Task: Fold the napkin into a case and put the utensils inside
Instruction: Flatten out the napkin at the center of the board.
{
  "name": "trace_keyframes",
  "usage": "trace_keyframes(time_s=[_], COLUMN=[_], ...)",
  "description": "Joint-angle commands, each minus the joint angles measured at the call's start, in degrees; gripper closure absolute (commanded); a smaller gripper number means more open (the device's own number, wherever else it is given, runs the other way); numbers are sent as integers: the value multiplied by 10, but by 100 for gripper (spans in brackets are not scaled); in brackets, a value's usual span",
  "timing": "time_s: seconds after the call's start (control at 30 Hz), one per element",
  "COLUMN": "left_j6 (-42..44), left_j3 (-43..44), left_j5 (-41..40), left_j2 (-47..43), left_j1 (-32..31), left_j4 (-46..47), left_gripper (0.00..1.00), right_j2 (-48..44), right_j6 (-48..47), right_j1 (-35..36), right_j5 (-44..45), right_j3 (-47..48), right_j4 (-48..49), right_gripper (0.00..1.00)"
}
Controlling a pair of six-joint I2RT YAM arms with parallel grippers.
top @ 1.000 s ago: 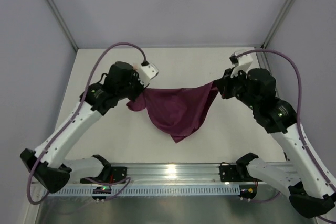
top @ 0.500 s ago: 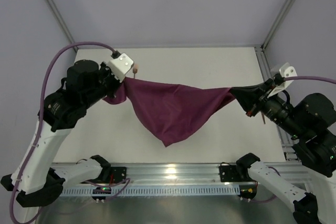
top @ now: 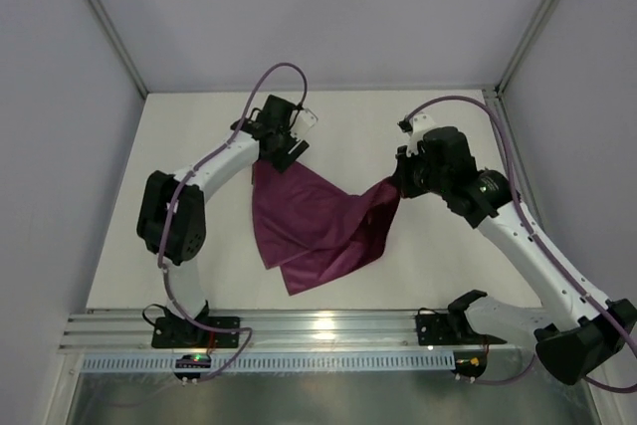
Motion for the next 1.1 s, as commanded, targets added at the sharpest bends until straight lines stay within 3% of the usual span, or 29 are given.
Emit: trace_keyframes(time_s=[0.0,0.13,0.27,0.37,0.43,0.5,0.53,0.57,0.83,1.07], left_j6=[-20,-38,39,82,117,131,134,136,158,160], left_j3=[53,5,-164,-267,-311,-360,-375,-390,-481,-491], left_j5=[42,88,170,220,204,194,188,169,145,163], left_j2=[-44,-145,-281,-354,-375,-377,-377,-380,-378,-327], left_j1=[-2,-35,-108,-128,-130,-132,-135,-140,-165,-165], left_j4=[31,-7,-74,-145,-178,-185,-179,-169,-59,20], left_gripper=[25,34,39,37,28,23,13,12,15,18], right_j2=[7,10,1,-7,-8,-6,-4,-3,2,-7], right_j6=[22,36,35,34,34,35,34,35,37,34], right_j1=[-7,-7,-7,-7,-9,-8,-9,-8,-9,-9], right_j5=[24,14,18,20,21,22,21,21,22,25], right_j3=[-32,-69,-90,-100,-103,-104,-104,-103,-105,-106], right_j4=[65,99,106,109,112,114,116,118,118,117], right_gripper=[97,97,97,97,97,97,97,97,97,97])
